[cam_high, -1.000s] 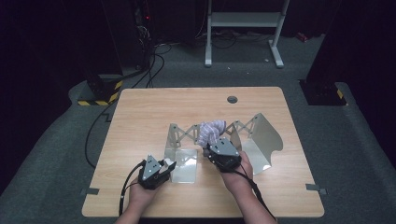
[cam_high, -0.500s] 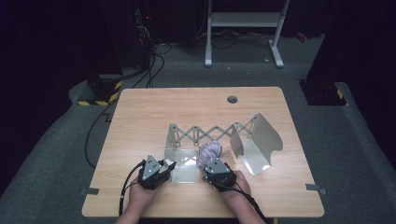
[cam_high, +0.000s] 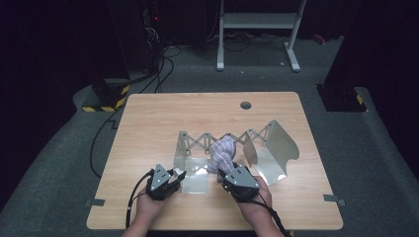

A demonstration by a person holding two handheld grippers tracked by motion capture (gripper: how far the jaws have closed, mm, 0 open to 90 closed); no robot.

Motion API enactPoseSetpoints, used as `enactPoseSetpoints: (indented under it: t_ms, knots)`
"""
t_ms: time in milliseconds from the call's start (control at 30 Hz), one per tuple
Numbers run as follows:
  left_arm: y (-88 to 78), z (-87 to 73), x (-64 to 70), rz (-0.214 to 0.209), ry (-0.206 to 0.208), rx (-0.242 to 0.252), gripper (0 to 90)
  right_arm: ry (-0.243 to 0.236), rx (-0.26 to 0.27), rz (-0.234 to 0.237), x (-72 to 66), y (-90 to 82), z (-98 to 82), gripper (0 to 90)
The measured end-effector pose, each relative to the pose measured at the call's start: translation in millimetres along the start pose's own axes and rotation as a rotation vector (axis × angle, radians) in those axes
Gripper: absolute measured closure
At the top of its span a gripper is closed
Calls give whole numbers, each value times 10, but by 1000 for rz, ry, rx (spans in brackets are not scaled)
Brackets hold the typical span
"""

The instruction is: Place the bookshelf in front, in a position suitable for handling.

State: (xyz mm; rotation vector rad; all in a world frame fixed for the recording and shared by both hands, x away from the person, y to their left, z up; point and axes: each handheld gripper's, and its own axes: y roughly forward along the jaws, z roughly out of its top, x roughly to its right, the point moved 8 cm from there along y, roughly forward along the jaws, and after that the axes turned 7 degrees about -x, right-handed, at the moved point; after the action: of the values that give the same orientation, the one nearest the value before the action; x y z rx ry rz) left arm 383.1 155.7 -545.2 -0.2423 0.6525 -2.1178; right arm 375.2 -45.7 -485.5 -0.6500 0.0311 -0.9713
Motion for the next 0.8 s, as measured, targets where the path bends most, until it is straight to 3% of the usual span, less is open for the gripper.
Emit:
enactPoseSetpoints:
  t_ms: [133,167,267,367,467,567,667,800]
  knots:
    - [1,0,-1,0,1,0,661,-4,-43,16,-35,118,-104,600]
    - [0,0,0,0,0,0,662,-13,-114,45,-101,288,-256,600]
    - [-1,0,0,-1,0,0,661,-31,-193,60,-171,481,-445,599]
    - [1,-1,-2,-2,2,0,660,-31,-236,69,-184,563,-558,598]
    - [5,-4,-1,-4,-3,-2,658,-15,-220,52,-115,510,-547,596]
    - [5,-5,-2,-7,-8,-7,662,8,-195,1,52,398,-539,596]
    - [5,-1,-1,-6,-7,-10,665,31,-207,-34,188,370,-599,596]
    - [5,3,5,-6,-5,-12,681,25,-217,-84,334,350,-672,595]
